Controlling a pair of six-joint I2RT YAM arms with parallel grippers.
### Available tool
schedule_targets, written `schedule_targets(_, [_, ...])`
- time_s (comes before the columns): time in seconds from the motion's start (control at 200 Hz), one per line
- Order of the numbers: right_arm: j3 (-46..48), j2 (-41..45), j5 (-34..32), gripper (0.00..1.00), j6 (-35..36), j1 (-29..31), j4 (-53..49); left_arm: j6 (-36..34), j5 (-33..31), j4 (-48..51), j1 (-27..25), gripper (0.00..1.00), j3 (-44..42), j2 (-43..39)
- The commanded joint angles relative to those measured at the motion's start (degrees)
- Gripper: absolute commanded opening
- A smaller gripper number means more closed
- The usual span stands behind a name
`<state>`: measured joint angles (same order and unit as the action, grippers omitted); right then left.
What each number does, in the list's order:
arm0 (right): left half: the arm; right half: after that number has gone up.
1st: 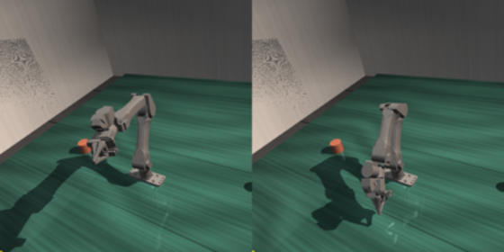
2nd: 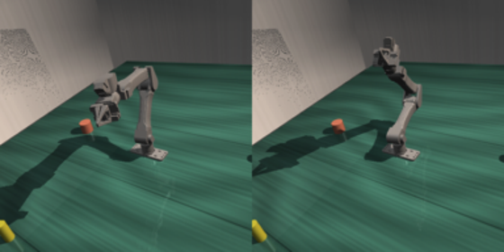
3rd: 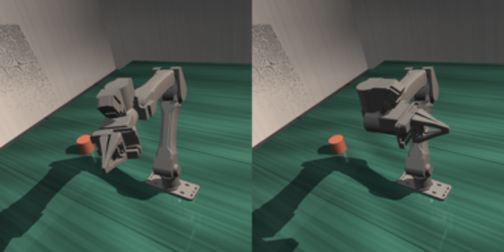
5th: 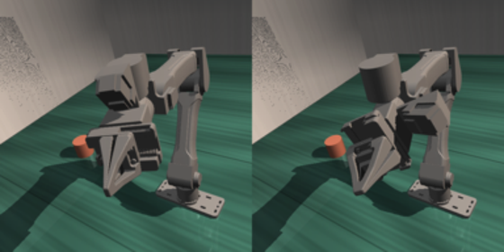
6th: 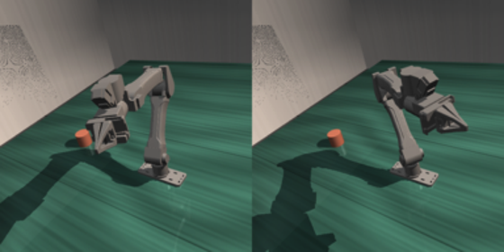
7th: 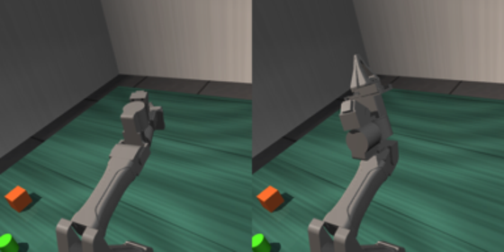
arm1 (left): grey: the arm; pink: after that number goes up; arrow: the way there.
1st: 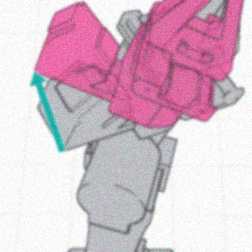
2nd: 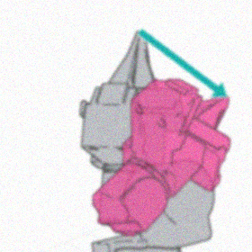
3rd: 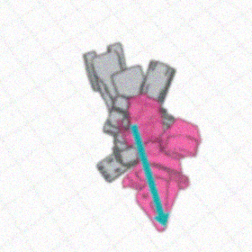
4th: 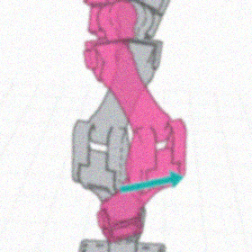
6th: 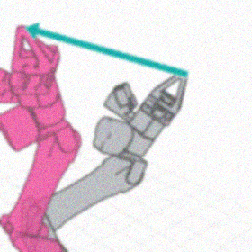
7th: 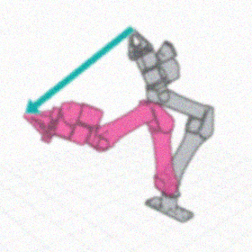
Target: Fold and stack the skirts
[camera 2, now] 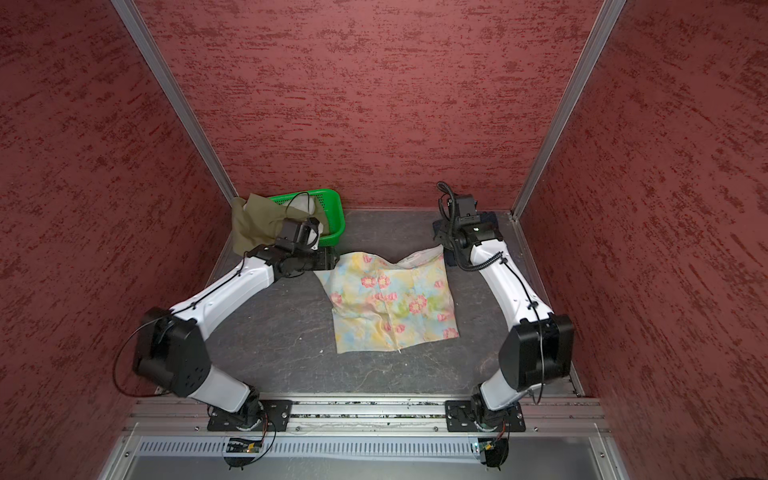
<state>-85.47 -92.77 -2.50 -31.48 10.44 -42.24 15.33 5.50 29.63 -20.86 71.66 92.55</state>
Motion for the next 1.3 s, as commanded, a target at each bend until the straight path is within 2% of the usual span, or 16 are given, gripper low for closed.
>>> schedule_targets(0.0, [0.1,3.4,3.2,0.99,0.7,-1.3,3.5,2.5,-1.2,0.2,-1.3,0.99,0.7,-3.3])
schedule_targets(0.215, [14.3,14.2,4.7,0.99,0.7,-2.5,4.3,7.0,-6.0,2.1,-5.1,0.99,-10.7,-18.5])
schedule_targets(0.341, [23.8,19.4,6.3,0.99,0.0,-2.4,4.4,11.4,-10.1,5.8,-11.0,0.99,-18.8,-26.2])
schedule_targets(0.471, [31.7,23.6,6.2,0.98,-0.7,-2.5,3.7,17.9,-14.0,8.7,-18.0,0.99,-26.2,-29.5])
schedule_targets(0.591, [37.0,23.5,7.6,0.92,-0.7,-2.5,5.1,22.5,-13.3,6.5,-21.4,0.99,-30.5,-28.5])
schedule_targets(0.751, [41.2,21.4,8.2,0.80,-0.9,-2.5,8.3,24.2,-12.9,5.3,-23.3,0.99,-30.4,-23.6])
schedule_targets(0.872, [43.5,18.8,9.7,0.69,0.0,-2.4,10.5,25.1,-11.2,2.6,-23.0,1.00,-30.8,-19.5])
schedule_targets(1.102, [46.3,16.4,7.8,0.46,0.9,-2.6,13.2,25.2,-7.5,-1.6,-20.8,0.99,-30.8,-15.0])
schedule_targets(1.292, [47.0,14.2,5.6,0.41,1.7,-2.5,15.0,23.1,-6.7,-0.9,-18.1,0.99,-29.3,-14.4])
